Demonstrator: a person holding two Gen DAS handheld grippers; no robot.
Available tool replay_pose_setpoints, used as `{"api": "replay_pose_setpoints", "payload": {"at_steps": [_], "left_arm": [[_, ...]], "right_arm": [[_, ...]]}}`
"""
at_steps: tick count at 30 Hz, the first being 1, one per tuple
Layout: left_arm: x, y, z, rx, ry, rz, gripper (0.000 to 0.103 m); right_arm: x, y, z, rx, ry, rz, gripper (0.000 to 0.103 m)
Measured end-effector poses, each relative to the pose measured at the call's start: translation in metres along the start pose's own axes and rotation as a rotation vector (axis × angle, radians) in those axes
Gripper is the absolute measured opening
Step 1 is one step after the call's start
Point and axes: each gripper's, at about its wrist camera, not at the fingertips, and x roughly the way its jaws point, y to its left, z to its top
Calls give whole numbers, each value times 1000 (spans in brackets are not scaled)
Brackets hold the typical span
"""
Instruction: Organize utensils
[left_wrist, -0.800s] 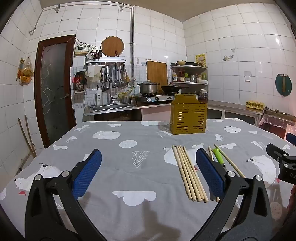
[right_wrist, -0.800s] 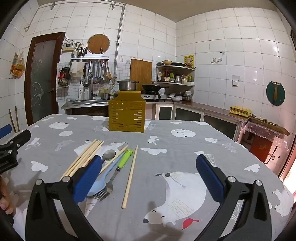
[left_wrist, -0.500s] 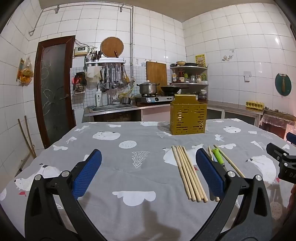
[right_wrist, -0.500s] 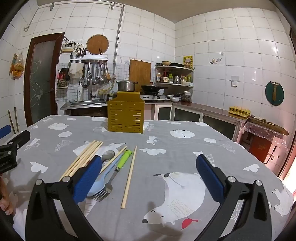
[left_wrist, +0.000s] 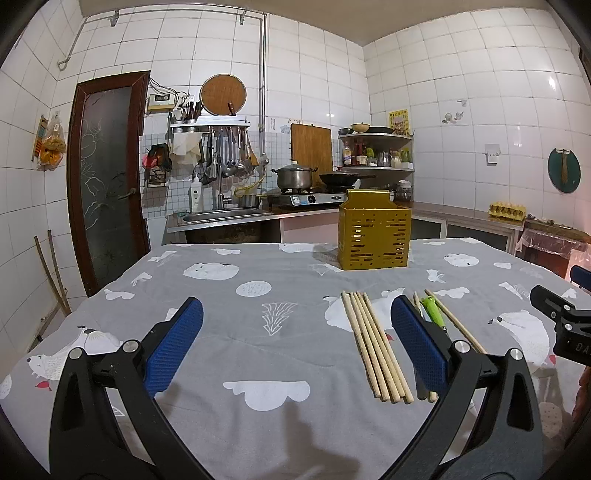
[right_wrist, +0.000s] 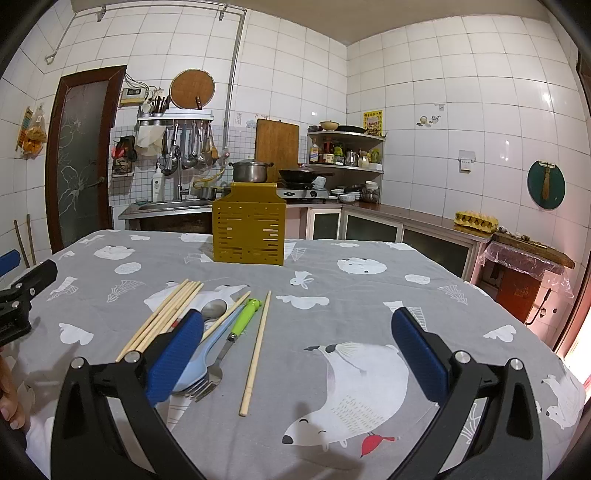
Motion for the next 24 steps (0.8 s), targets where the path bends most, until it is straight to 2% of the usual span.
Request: {"api": "replay_pose_setpoints", "payload": {"at_steps": [20, 24], "left_arm": [[3, -4, 5, -1, -4, -1, 98], [-7, 0, 7, -3, -9, -3, 98]], "right_arm": [[0, 0, 0, 2, -1, 0, 99], [-3, -5, 3, 5, -2, -3, 99]]}}
